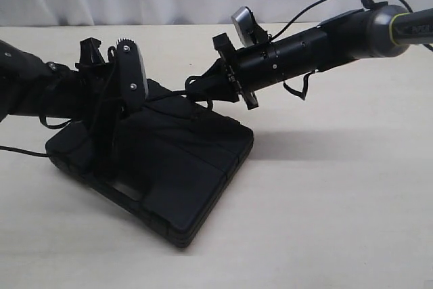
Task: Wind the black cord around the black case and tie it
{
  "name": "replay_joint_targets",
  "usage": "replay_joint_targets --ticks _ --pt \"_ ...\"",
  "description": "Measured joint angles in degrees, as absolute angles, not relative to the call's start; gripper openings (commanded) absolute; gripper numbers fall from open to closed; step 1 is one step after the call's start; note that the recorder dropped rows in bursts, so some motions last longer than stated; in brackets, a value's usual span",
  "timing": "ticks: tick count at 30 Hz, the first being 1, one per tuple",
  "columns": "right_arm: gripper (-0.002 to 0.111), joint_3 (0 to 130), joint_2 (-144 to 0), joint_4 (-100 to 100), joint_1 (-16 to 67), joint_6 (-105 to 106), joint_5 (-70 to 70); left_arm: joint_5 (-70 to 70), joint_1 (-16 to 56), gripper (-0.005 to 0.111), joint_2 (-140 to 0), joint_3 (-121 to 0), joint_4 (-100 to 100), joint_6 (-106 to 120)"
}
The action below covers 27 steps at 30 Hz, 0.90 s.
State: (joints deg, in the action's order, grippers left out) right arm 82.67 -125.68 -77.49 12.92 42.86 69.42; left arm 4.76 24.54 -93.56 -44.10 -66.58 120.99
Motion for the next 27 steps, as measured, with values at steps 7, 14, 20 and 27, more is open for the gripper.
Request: replay_joint_targets --ticks 7,14,20,27 --pt "0.004 82.7 -125.7 -76.6 12.9 44.4 69.4 0.5 24.6 0.0 -96.8 -44.1 -69.5 121.0" --pt "0.03 82.7 -125.7 -75.3 13.1 46.6 69.4 -3.0 24.6 0.0 -98.3 -44.9 -69.4 121.0" --pt "0.053 82.7 -125.7 -73.0 14.1 46.9 69.5 -2.7 24.6 0.0 -98.3 -46.1 -69.4 120.4" --pt "0.053 82.7 -123.4 -69.8 14.1 46.9 69.5 2.4 24.6 0.0 -98.8 -46.5 -69.4 120.3"
